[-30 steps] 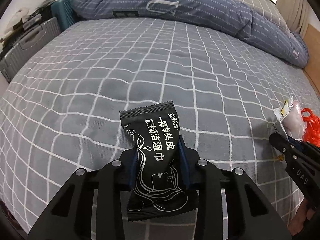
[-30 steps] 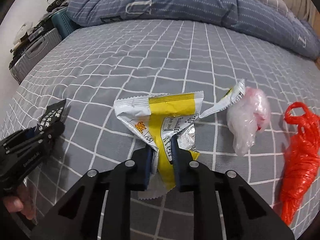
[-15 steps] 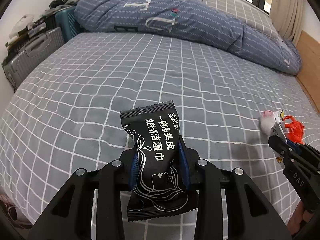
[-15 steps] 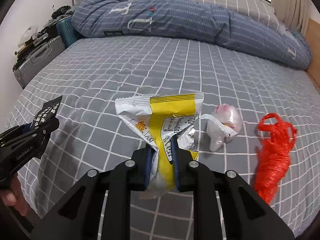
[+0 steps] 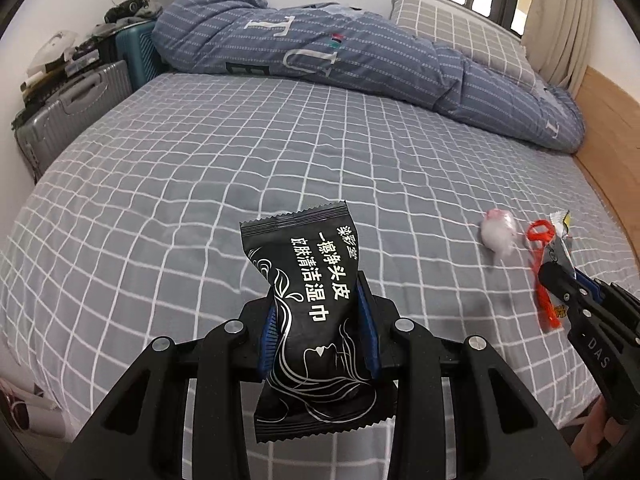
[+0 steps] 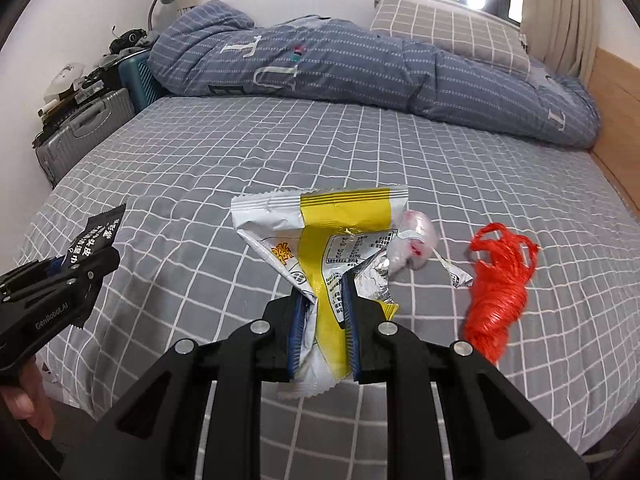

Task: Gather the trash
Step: 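Lift the black packet and yellow wrapper with both tools above the bed, then carry the black packet and yellow wrapper with both tools over the bin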

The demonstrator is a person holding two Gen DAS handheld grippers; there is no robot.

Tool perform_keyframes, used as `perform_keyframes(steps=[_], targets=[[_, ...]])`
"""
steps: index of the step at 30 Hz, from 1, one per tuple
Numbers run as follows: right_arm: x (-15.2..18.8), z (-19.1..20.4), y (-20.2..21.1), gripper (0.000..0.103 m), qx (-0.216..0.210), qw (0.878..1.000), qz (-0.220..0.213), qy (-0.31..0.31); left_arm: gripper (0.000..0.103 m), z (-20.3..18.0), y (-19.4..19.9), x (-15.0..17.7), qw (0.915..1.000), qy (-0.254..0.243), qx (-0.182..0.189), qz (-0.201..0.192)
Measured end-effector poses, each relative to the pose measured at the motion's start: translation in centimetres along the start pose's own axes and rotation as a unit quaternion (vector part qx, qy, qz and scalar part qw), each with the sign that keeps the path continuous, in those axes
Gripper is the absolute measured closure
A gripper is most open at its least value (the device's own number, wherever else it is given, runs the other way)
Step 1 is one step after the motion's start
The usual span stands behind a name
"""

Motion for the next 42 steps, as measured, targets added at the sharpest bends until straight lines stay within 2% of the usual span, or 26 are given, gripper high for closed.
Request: perform_keyframes(steps=[7,24,37,42], targets=[[1.9,0.2,2.5,0.086,0.002,1.000,-0.004,0.001,0.070,-1.5,1.8,2.8,0.9998,-0.018,0.002,0.007],[5.7,0.4,7.8,0.086,0.003,1.000,-0.014,-0.012,0.071,-3.5,5.8,7.6,0.9993,-0.025,0.027,0.007],[10.6,0.9,10.7,0.086,-0.001,1.000,0.003,-0.017,0.071,-3.1,8.5,11.9,0.9991,-0.006,0.041,0.008],[12.0,1.8,12.2,0.086,0.000,1.000,0.002,-0.009,0.071,-2.9,10.3,13.7,0.9994,-0.003,0.033,0.011]])
Point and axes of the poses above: each gripper's, at about its wrist camera, not at the fingertips, and y roughly against the way its jaws point, z to its left, x to its underside, the point moved 2 cm from there along -y, roughly the way its jaws point, and after that the axes turned 2 degrees about -x, right-handed, at the moved point
